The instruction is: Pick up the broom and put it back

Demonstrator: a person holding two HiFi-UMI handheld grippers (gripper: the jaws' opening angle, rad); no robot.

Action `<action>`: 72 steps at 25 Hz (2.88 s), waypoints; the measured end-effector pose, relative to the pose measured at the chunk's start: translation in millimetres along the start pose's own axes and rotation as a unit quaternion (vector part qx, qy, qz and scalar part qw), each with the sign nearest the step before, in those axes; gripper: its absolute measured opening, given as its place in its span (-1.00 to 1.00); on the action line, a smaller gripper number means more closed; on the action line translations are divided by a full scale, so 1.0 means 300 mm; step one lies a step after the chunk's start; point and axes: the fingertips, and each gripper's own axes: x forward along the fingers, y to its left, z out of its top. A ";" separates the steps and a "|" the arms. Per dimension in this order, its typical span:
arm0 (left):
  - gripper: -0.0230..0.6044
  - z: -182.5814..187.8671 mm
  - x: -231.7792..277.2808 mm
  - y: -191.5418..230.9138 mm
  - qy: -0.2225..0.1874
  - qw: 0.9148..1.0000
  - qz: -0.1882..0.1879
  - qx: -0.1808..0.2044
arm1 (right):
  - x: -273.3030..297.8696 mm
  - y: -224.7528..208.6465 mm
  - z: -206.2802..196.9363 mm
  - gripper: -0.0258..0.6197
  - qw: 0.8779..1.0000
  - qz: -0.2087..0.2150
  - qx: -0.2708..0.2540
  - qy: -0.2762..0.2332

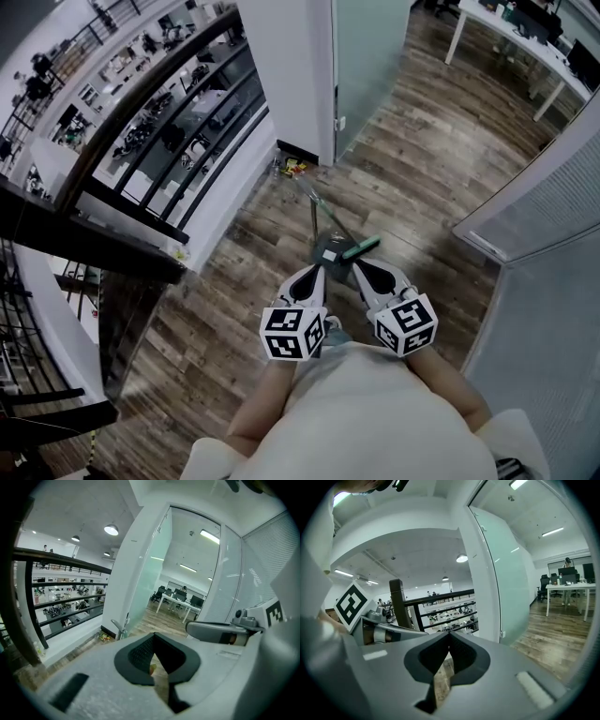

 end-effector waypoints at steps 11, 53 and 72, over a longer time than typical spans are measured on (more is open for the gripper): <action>-0.91 0.042 0.063 0.080 0.007 1.000 0.000 -0.001 | 0.085 -0.042 0.008 -0.90 1.000 -0.015 0.011 0.007; -0.91 0.128 0.506 0.336 -0.034 0.982 0.166 -0.088 | 0.588 -0.395 -0.064 -0.74 0.962 0.214 -0.114 0.123; -0.91 -0.047 0.570 0.450 -0.032 0.953 0.253 -0.164 | 0.818 -0.494 -0.299 -0.56 0.941 0.239 -0.153 0.183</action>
